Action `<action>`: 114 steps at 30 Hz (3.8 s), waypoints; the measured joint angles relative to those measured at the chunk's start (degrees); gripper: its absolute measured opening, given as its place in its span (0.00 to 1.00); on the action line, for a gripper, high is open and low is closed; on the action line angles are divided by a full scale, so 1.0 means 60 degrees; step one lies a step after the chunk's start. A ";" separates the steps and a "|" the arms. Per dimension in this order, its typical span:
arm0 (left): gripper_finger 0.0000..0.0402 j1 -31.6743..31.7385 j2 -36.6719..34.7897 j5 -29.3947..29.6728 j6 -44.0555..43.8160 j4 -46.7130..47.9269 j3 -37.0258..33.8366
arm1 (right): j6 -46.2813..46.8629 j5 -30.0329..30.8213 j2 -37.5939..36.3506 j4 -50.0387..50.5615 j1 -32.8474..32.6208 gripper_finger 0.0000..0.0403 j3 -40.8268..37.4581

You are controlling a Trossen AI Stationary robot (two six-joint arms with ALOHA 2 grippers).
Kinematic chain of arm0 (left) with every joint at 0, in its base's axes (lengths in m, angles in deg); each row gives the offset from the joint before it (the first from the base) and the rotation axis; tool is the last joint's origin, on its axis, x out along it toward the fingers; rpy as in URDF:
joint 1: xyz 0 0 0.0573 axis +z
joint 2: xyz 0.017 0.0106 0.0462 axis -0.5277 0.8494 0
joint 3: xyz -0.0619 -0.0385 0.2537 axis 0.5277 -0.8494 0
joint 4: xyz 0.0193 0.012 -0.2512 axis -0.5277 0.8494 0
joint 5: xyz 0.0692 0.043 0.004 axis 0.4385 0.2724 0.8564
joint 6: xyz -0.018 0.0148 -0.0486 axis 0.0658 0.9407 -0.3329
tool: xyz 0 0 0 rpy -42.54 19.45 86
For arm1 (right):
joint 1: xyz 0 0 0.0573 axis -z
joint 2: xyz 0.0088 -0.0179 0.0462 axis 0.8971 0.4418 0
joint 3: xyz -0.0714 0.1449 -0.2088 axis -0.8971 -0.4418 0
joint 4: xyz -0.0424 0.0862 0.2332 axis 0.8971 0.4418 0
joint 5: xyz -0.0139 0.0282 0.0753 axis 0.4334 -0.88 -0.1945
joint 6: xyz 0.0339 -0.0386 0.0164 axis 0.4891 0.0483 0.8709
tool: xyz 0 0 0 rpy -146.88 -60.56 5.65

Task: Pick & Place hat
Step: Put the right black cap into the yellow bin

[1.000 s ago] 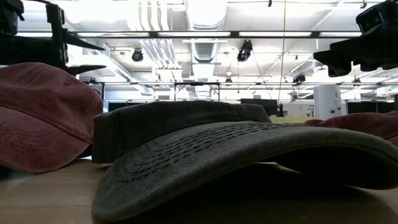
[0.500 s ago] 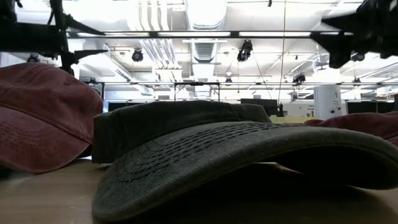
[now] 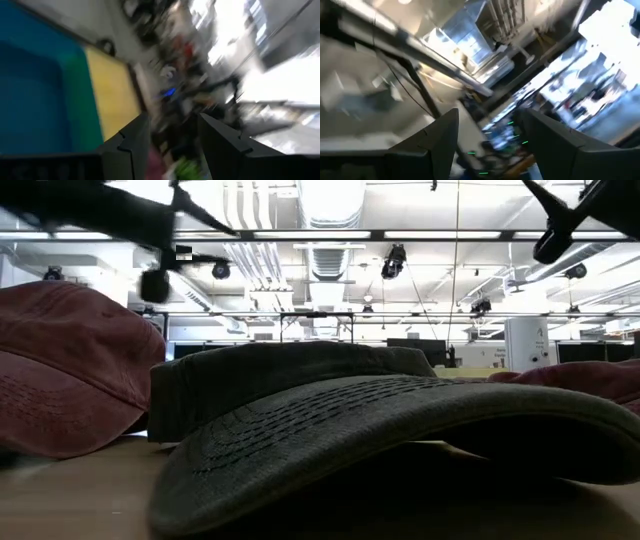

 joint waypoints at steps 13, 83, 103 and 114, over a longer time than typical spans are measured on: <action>0.40 0.0086 0.4652 -0.2305 0.1844 -0.0117 0.3574 | 0.0461 0.0368 0.0029 0.0024 0.0004 0.54 0.0000; 0.40 -0.2801 0.6464 -0.6232 1.3061 0.7683 0.5686 | -0.2653 -0.1481 1.6345 1.3744 -0.4049 0.54 1.2722; 0.40 -0.2812 0.7906 -0.5580 1.2040 0.5309 0.5184 | 0.2753 0.1149 1.9039 1.2892 -0.7230 0.54 1.4706; 0.40 -0.3064 0.8821 -0.6187 0.9823 0.5881 0.5971 | 0.8903 0.2380 2.0056 1.1543 -0.7749 0.54 1.4673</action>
